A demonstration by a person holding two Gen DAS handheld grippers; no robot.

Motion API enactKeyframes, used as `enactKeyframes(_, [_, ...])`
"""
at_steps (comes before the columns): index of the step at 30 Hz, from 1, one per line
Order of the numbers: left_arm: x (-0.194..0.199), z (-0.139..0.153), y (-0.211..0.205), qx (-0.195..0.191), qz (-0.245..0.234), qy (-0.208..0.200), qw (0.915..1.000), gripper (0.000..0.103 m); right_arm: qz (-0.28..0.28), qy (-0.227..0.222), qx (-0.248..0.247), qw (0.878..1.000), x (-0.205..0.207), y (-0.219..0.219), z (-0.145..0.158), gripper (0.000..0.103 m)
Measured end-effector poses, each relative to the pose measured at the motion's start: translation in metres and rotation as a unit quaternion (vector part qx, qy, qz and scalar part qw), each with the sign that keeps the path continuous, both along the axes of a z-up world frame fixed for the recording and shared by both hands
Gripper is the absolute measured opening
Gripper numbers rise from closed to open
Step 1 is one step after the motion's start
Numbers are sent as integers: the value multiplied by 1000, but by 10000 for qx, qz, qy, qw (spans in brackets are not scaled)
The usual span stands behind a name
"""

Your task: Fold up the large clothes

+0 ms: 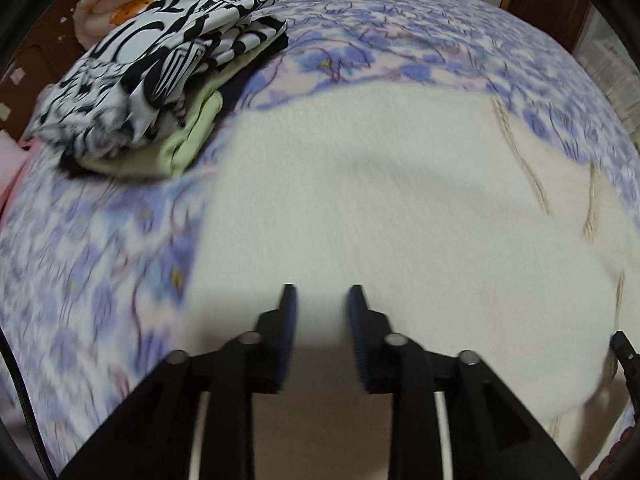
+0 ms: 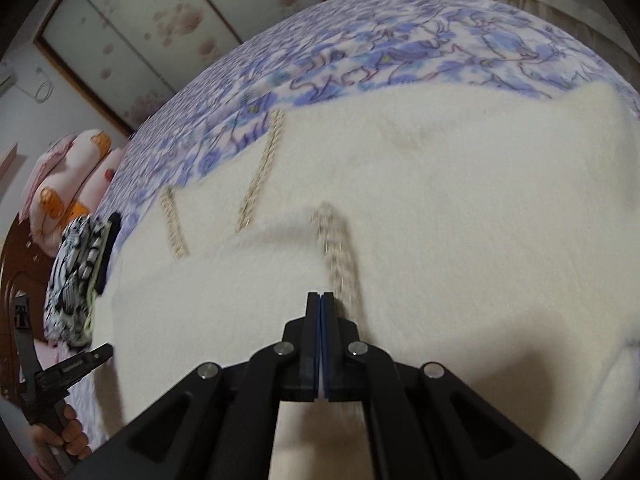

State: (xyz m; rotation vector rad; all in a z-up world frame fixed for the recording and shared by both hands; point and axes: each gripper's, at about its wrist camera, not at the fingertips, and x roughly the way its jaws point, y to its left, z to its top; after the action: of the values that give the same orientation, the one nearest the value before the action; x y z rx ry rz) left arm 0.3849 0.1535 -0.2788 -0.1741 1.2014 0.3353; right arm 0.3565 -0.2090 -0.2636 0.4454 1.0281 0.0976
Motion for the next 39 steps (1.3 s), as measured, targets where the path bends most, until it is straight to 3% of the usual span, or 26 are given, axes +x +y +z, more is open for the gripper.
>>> enactKeyframes(3, [-40, 3, -35, -64, 183, 141, 9997, 52, 290, 312, 395, 9983, -26, -6, 5, 1])
enactKeyframes(7, [-82, 5, -87, -16, 99, 641, 9979, 52, 594, 674, 630, 9940, -73, -22, 11, 3])
enactKeyframes(10, [-114, 8, -129, -241, 19, 1012, 9946, 52, 716, 911, 673, 9910, -105, -43, 16, 3])
enactKeyframes(17, [-163, 33, -221, -324, -535, 1175, 9911, 61, 872, 1280, 854, 9842, -167, -120, 17, 6])
enactKeyframes(22, [-167, 38, -279, -600, -865, 1522, 9827, 63, 419, 1292, 975, 9859, -194, -190, 19, 22])
enactKeyframes(24, [-165, 42, -304, -528, -1100, 1565, 9801, 71, 104, 1304, 1064, 9857, -201, -221, 19, 24])
enactKeyframes(27, [-162, 49, -346, -434, -1577, 1555, 9742, 73, -469, 1287, 1220, 9830, -209, -269, 16, 24])
enactKeyframes(33, [-152, 54, -426, -378, -2479, 1636, 9541, 73, -1565, 1052, 1475, 9709, -215, -359, 9, 29])
enactKeyframes(39, [-145, 62, -486, -72, -3253, 1555, 9327, 74, -2381, 728, 1571, 9557, -206, -424, 4, 30])
